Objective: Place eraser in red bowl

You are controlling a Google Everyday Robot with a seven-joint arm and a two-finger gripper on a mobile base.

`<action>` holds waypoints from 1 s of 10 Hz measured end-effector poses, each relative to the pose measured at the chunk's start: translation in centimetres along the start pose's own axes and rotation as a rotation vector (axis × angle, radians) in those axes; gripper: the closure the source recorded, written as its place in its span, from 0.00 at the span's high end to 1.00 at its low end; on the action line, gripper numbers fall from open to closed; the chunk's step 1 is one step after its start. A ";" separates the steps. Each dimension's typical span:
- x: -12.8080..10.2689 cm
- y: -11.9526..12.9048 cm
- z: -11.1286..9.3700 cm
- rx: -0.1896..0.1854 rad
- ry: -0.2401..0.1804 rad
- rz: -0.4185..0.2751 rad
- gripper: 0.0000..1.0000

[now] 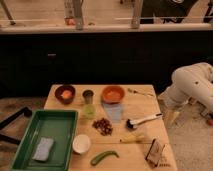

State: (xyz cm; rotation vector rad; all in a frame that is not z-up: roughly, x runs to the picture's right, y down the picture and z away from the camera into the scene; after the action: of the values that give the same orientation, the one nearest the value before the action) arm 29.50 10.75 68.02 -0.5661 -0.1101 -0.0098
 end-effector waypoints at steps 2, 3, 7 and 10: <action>0.9 1.2 0.9 -0.035 -0.059 -0.059 0.80; 1.4 2.3 1.4 -0.054 -0.065 -0.093 0.80; 3.3 6.2 4.2 -0.089 -0.027 -0.245 0.80; 4.3 8.7 5.3 -0.057 0.036 -0.326 0.80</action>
State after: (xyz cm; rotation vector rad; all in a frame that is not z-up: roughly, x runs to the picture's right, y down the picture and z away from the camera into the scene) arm 33.62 21.06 68.27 -0.5996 -0.1661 -0.3408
